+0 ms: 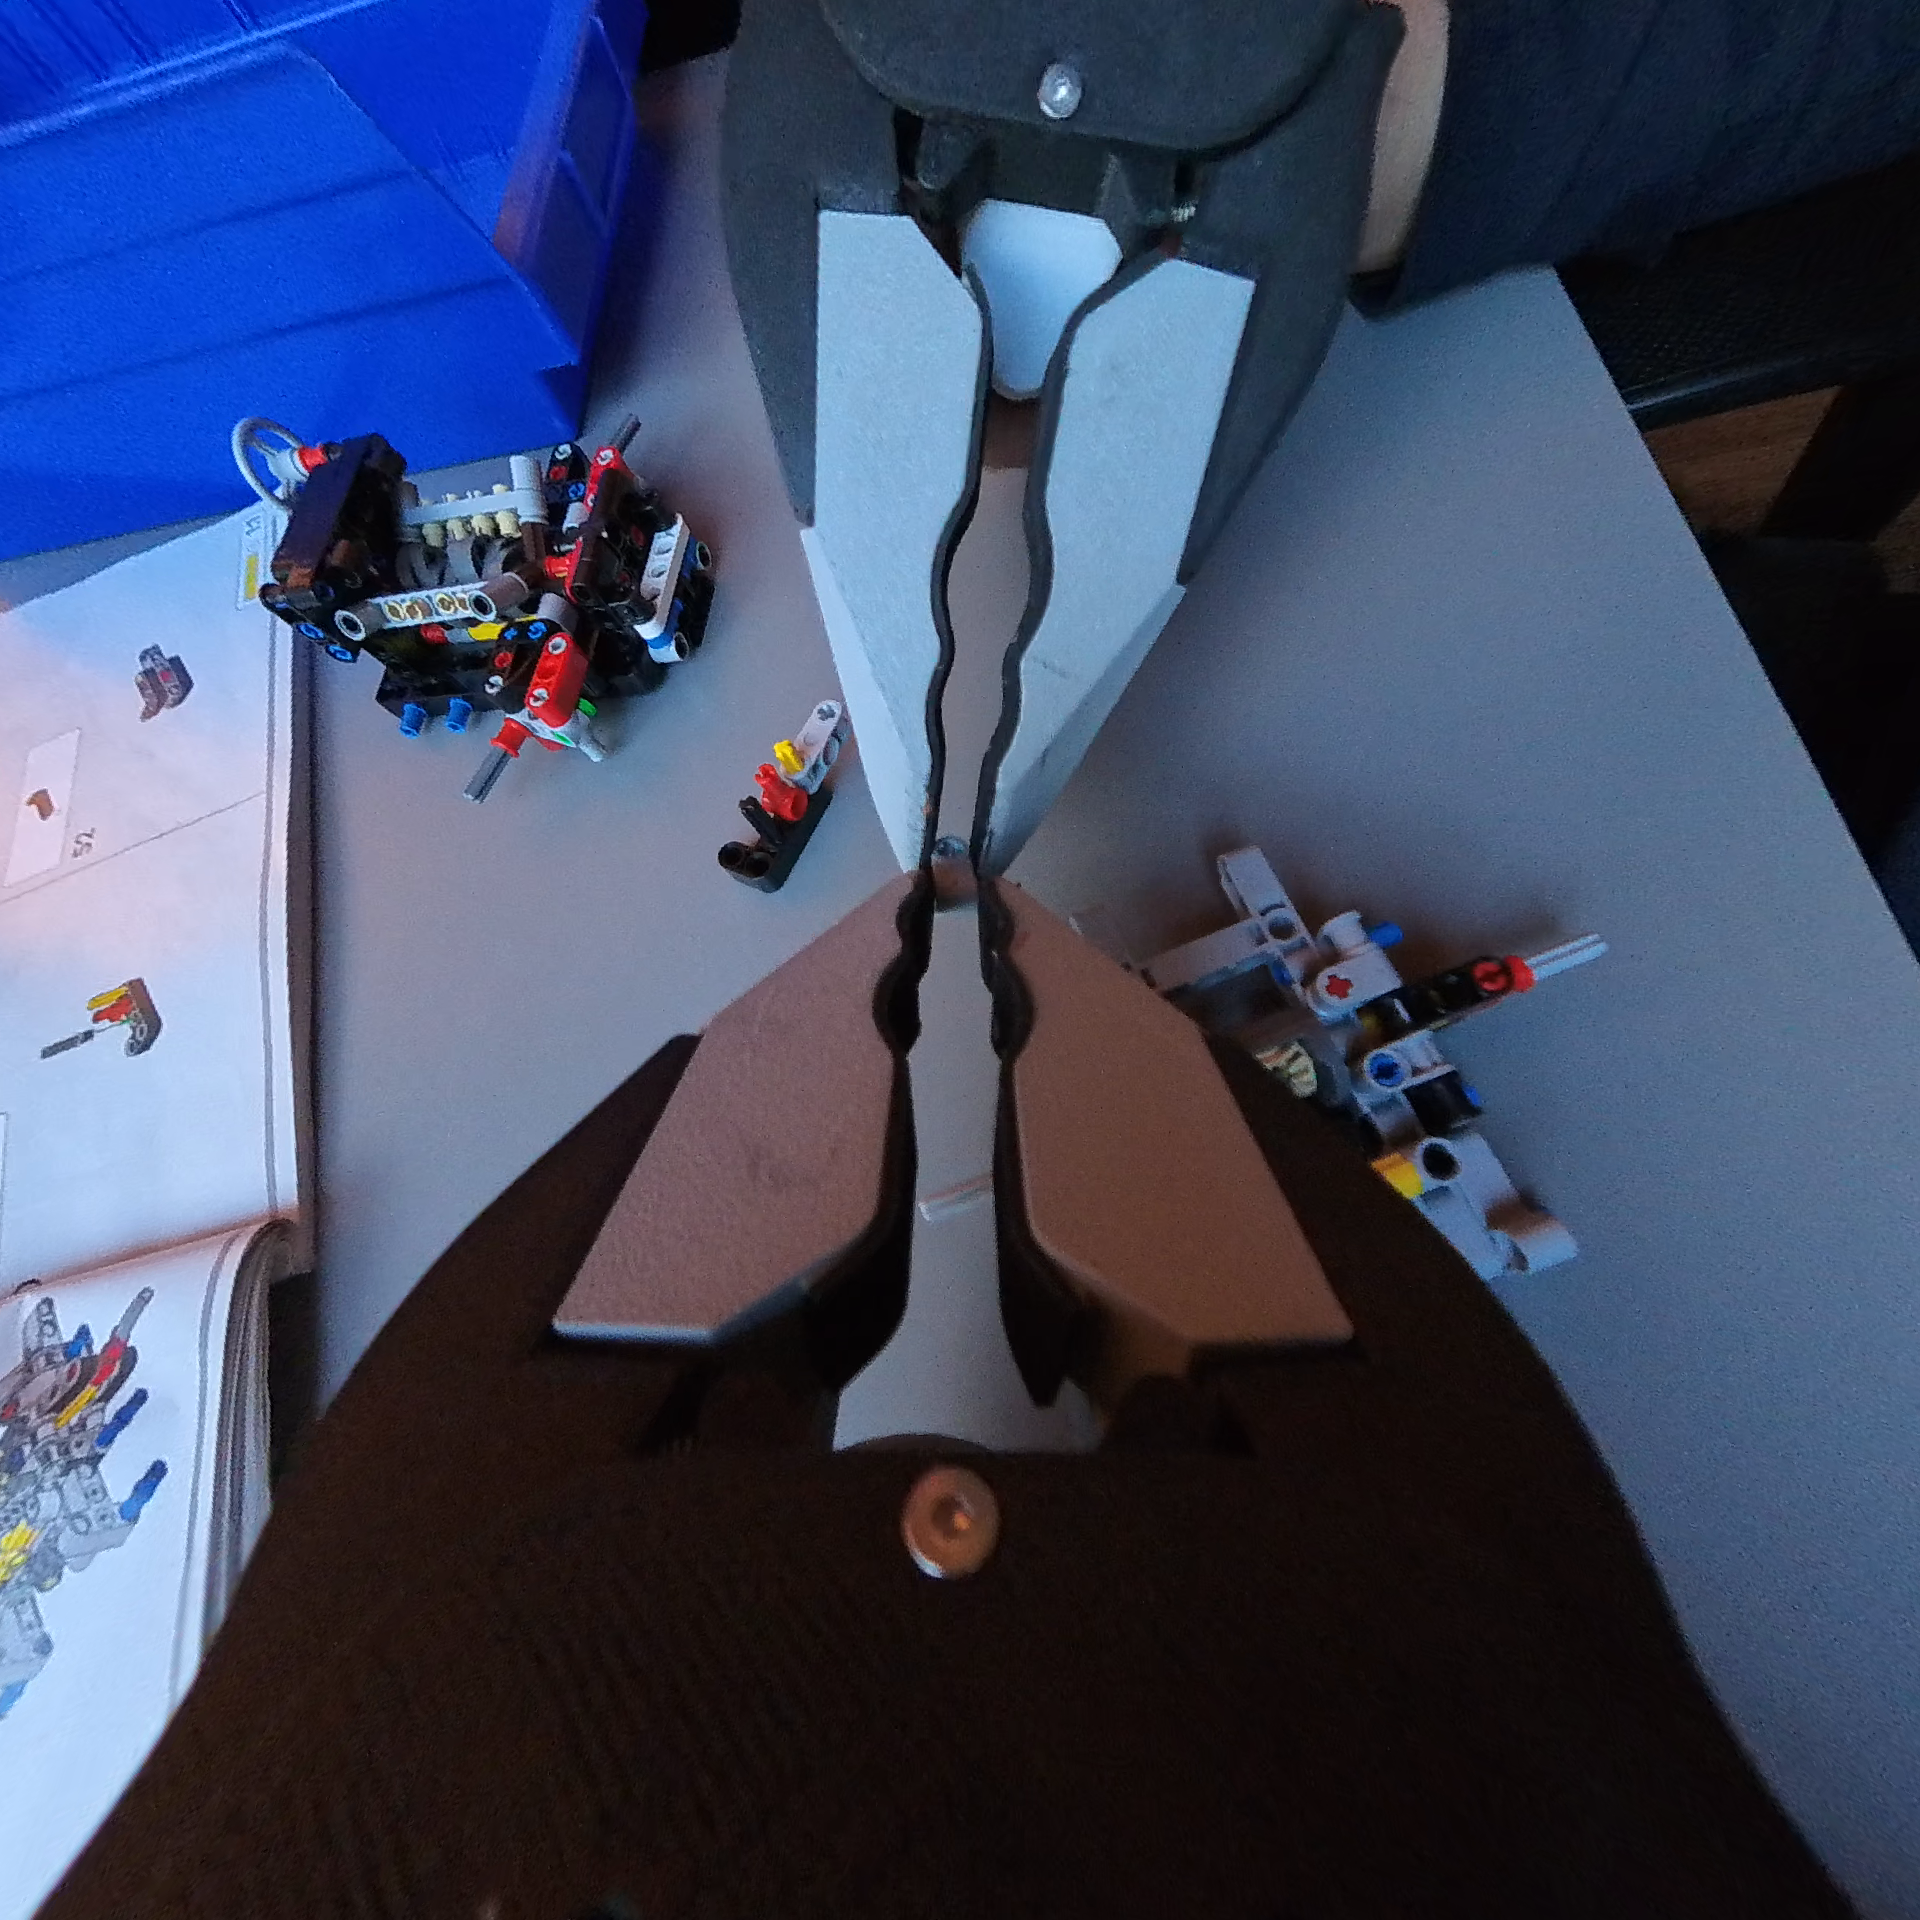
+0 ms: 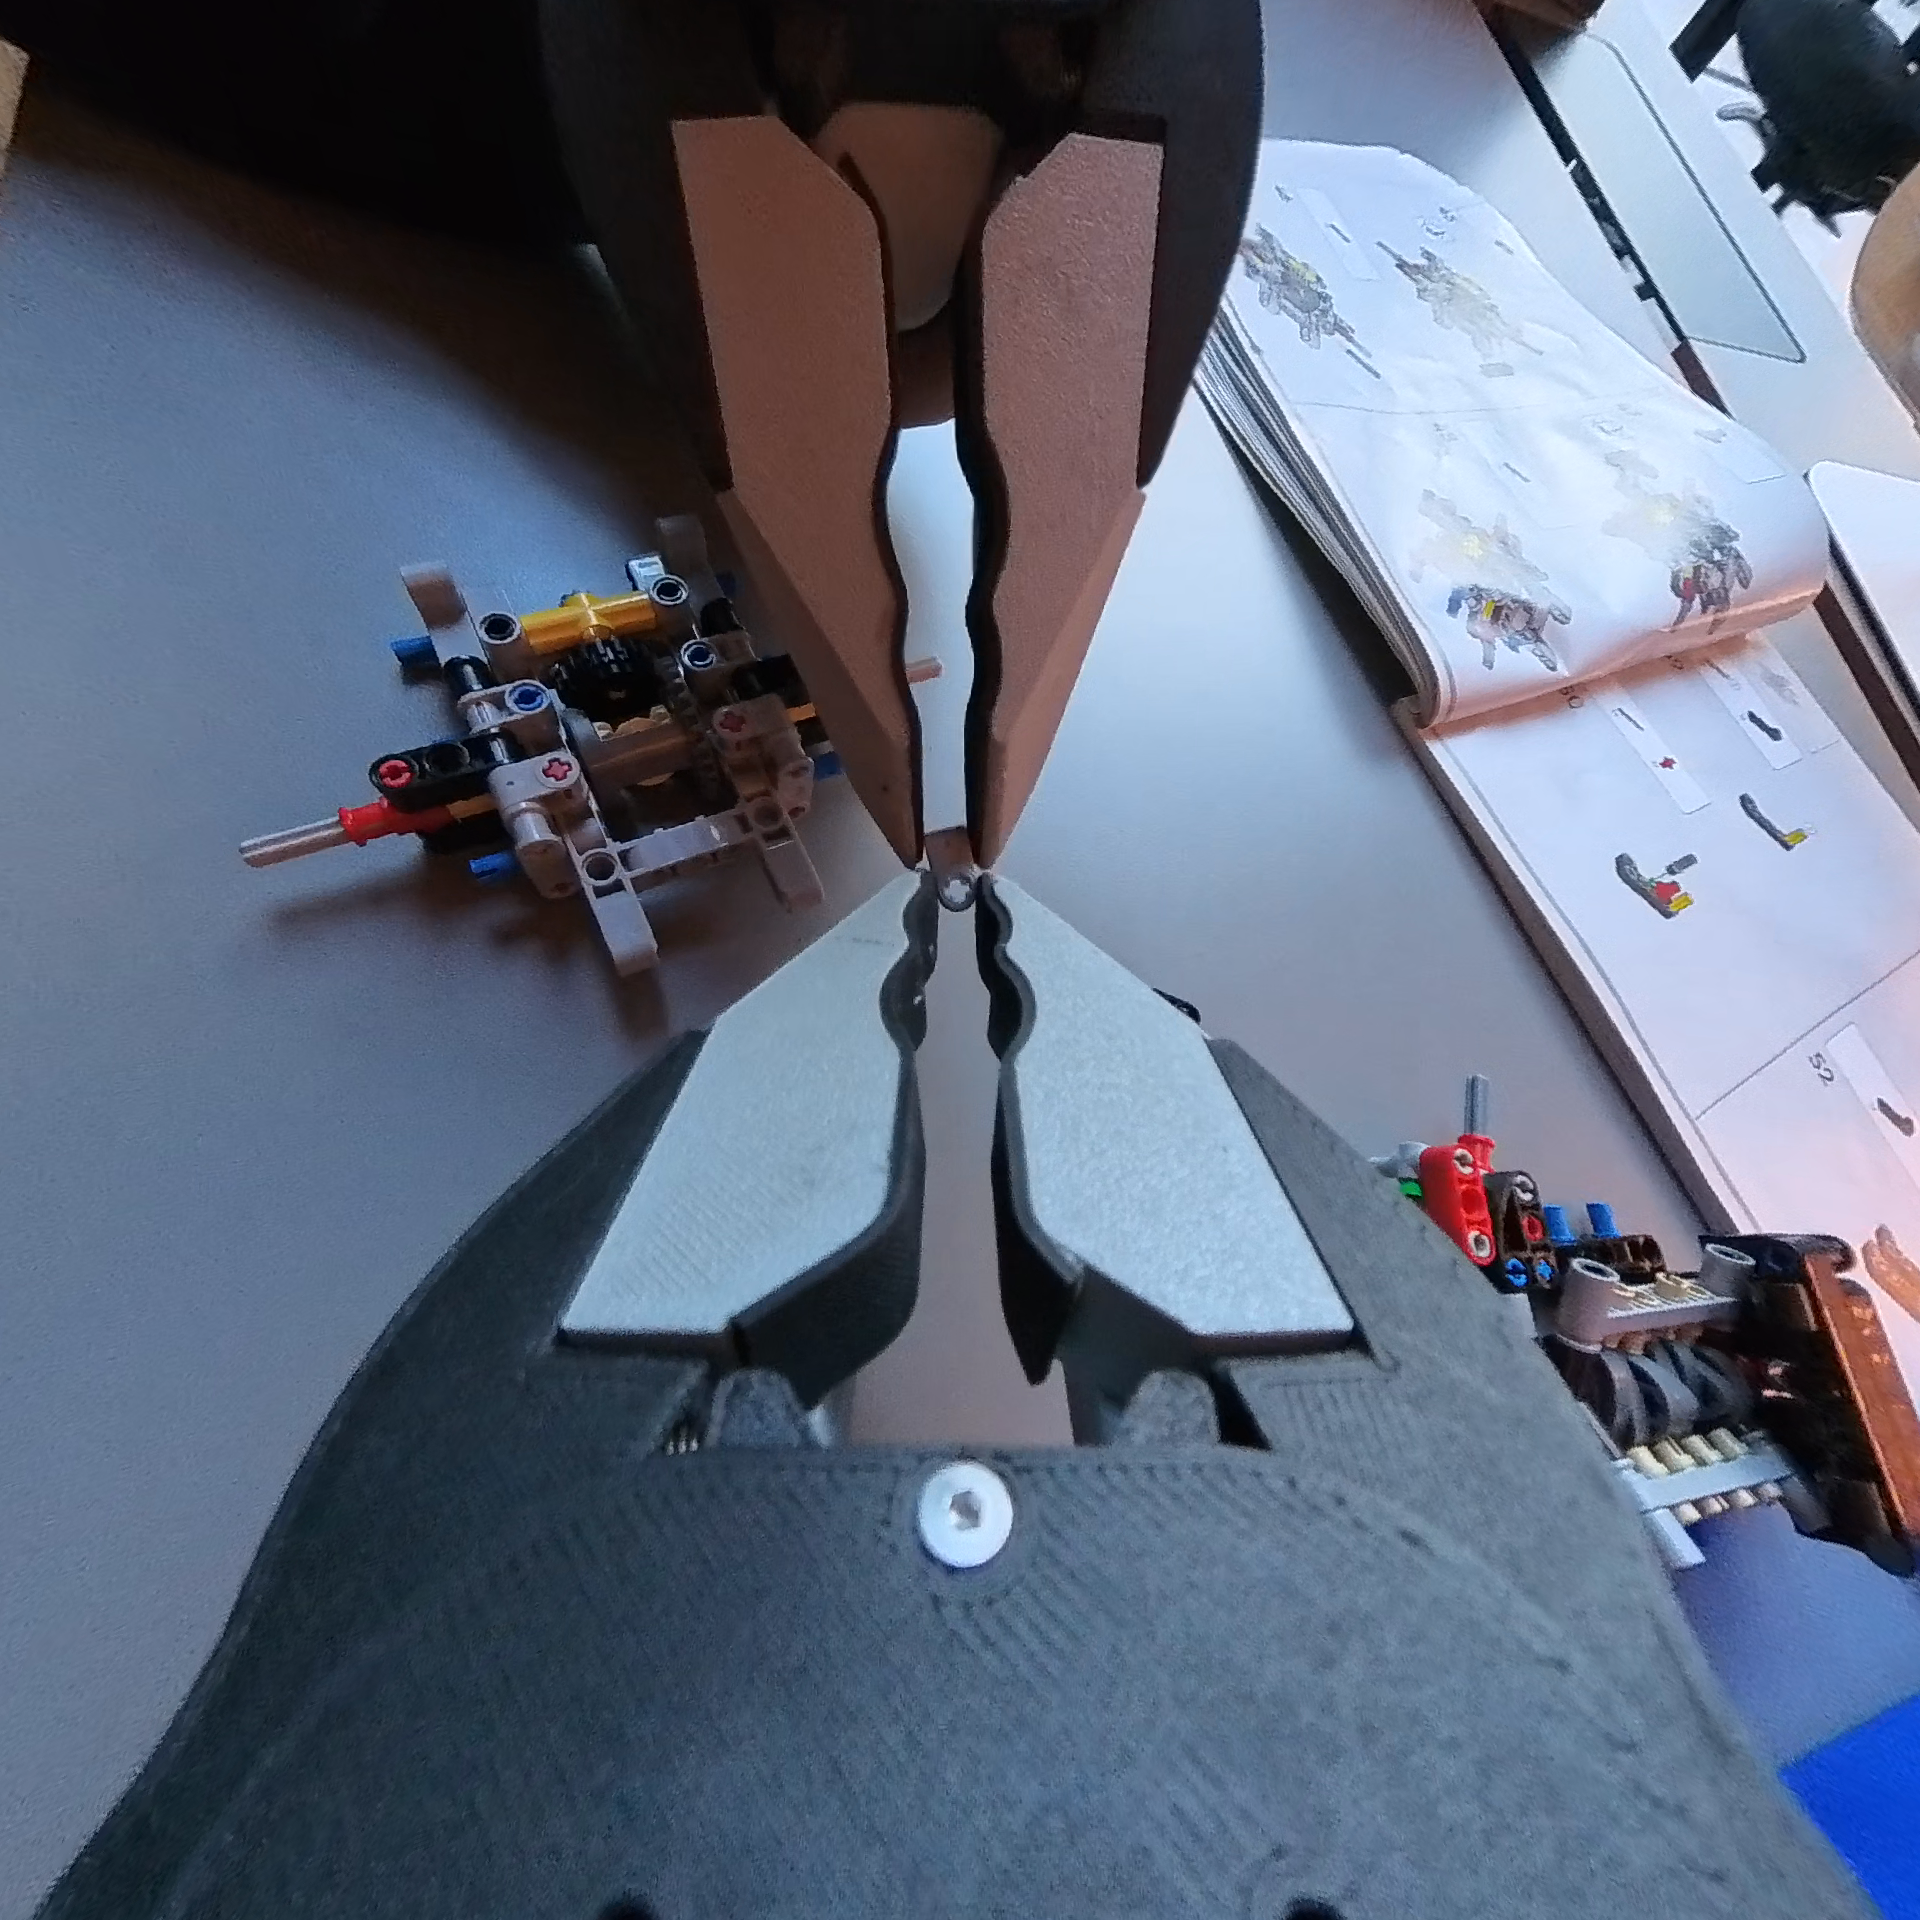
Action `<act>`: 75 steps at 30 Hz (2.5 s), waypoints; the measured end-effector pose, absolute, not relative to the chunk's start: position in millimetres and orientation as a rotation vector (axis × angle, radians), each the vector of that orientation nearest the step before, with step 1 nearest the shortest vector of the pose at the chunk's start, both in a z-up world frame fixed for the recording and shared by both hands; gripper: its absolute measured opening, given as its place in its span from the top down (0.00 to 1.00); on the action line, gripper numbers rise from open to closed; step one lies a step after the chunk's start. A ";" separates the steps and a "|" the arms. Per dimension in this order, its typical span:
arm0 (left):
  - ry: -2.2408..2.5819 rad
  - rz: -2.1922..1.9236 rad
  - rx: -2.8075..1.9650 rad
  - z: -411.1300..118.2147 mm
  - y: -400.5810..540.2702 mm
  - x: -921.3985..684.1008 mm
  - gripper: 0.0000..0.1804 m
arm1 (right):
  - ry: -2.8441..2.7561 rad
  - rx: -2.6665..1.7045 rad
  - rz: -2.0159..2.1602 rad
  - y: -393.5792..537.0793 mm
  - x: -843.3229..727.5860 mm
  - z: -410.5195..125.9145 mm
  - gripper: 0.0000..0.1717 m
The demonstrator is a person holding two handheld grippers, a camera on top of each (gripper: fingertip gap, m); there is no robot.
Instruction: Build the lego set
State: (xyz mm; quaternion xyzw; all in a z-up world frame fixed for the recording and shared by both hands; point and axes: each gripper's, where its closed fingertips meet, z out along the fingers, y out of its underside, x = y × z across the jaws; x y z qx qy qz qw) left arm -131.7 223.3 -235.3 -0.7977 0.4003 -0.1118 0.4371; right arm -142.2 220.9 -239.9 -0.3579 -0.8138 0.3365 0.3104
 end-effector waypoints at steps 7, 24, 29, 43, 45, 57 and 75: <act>0.975 -0.303 -1.979 -233.1 223.6 -130.4 0.96 | -2.148 -0.949 0.892 220.8 -142.8 -239.7 0.98; 0.882 -0.363 -1.995 -233.1 228.6 -145.5 0.97 | -1.981 -1.047 0.923 254.0 -147.8 -227.1 0.88; 0.886 -0.374 -2.008 -238.7 228.9 -147.8 0.97 | -1.973 -1.128 0.865 275.8 -144.3 -236.1 0.87; 0.881 -0.350 -1.958 -234.1 231.1 -150.4 0.97 | -2.103 -1.207 0.804 274.2 -141.2 -262.7 0.97; 0.860 -0.375 -1.953 -231.5 230.0 -149.8 0.97 | -2.127 -1.201 0.823 272.0 -140.9 -263.7 0.97; 0.682 -0.457 -1.962 -221.8 229.5 -160.0 0.97 | -2.306 -0.881 0.871 253.3 -153.8 -265.8 0.97; 0.535 -0.521 -1.856 -200.7 227.9 -177.0 0.97 | -1.967 -0.937 1.227 275.9 -164.3 -213.2 0.92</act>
